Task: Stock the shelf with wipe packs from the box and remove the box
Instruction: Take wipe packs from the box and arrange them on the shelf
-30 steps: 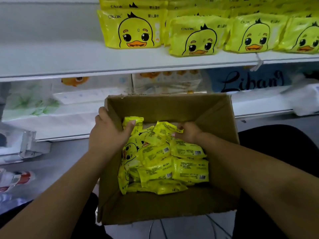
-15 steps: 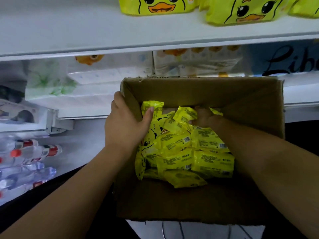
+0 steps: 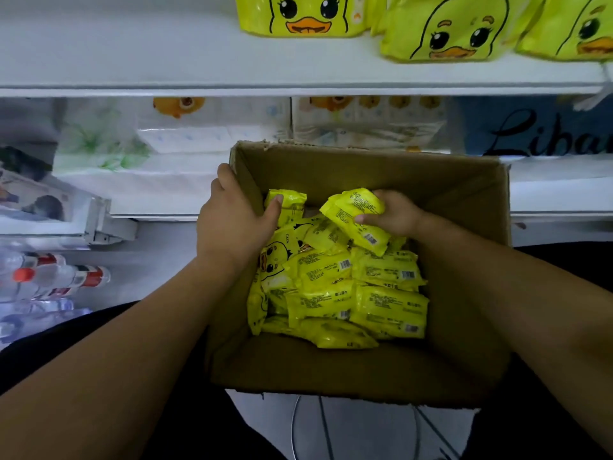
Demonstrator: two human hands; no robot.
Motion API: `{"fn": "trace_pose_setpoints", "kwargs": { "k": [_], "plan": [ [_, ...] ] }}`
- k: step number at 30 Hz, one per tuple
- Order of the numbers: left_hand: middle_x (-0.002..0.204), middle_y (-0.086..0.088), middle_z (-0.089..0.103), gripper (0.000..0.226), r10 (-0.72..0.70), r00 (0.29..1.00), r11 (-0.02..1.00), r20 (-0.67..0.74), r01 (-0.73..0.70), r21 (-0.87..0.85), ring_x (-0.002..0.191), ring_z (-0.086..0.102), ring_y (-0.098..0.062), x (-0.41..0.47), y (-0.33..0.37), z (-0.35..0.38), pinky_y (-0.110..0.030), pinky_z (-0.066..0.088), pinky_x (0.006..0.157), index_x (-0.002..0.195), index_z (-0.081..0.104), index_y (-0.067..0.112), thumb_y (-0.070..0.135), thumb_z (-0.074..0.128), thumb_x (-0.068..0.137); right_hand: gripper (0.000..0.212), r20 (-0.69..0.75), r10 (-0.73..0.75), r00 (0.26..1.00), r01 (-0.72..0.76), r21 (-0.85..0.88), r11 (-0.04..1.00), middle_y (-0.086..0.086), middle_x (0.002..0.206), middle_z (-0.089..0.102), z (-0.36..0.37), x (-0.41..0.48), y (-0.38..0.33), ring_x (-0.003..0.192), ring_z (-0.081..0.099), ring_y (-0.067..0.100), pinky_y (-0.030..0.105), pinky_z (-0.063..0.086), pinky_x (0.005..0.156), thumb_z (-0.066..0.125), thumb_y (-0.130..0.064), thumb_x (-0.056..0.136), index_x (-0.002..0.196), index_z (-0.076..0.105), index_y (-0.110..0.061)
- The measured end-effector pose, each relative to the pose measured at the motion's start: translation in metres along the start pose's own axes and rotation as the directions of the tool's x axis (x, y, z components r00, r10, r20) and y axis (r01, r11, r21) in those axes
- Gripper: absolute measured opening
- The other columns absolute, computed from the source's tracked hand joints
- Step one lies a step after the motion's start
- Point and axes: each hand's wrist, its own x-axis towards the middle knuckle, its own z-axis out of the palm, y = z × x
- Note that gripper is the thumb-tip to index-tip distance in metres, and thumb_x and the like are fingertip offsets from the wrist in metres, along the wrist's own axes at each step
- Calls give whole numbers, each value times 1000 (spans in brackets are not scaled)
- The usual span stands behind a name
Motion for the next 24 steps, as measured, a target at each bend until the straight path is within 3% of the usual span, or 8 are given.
{"fn": "trace_pose_setpoints", "kwargs": {
  "k": [2,3,5,7,8,11,14,24],
  "plan": [
    [129,-23,55,81,6,1000,1000,-8,-6,5,107,60,-50,0,0,0,-46,46,77,141,33,3,56,66,89,36,167,43,985,-30,-78,997,4,114,71,-12,-8,-7,106,68,22,39,52,100,75,-34,89,118,68,-15],
    [128,-23,55,80,5,1000,1000,-10,-5,9,106,60,-50,0,0,1,-46,46,77,141,34,2,56,66,90,42,256,118,959,-67,-199,978,4,122,69,-14,-9,-4,111,66,23,36,51,101,73,-39,90,124,65,-16],
    [127,-24,56,79,6,1000,1000,-7,-5,21,105,60,-51,1,-1,1,-47,47,77,139,34,2,55,66,90,65,357,282,890,-75,-495,866,3,142,55,-11,-14,11,129,55,26,34,43,108,69,-52,89,142,53,-18],
    [127,-24,56,79,12,1000,1000,-2,-11,22,105,60,-51,1,-1,1,-47,47,77,140,34,2,56,65,90,94,383,355,853,-37,-634,773,2,158,38,1,-18,34,142,42,27,36,35,116,64,-73,79,153,37,-22],
    [128,-24,56,80,12,1000,1000,-2,-12,19,106,60,-51,1,-2,1,-47,47,78,140,34,2,56,65,90,99,379,377,845,-55,-640,766,4,162,33,6,-19,44,145,37,27,37,33,118,63,-75,78,155,32,-21],
    [130,-22,55,79,0,1000,1000,3,0,19,109,59,-49,0,-3,1,-47,47,81,142,33,4,56,65,90,90,322,422,848,-145,-624,768,8,164,26,13,-18,52,147,32,29,37,32,118,64,-60,90,158,25,-14],
    [130,-21,55,79,0,1000,1000,8,0,21,108,60,-49,1,-4,1,-46,47,79,141,34,5,56,65,90,94,306,413,858,-157,-611,776,8,164,27,16,-12,48,147,34,30,39,34,118,68,-62,85,158,26,-18],
    [129,-22,55,77,-6,1000,999,14,6,45,109,60,-50,1,-3,-1,-48,48,81,139,34,4,55,64,91,64,245,307,920,-197,-388,900,4,138,59,17,-22,37,127,55,25,35,45,106,82,-46,79,133,61,-17]
  ]
}}
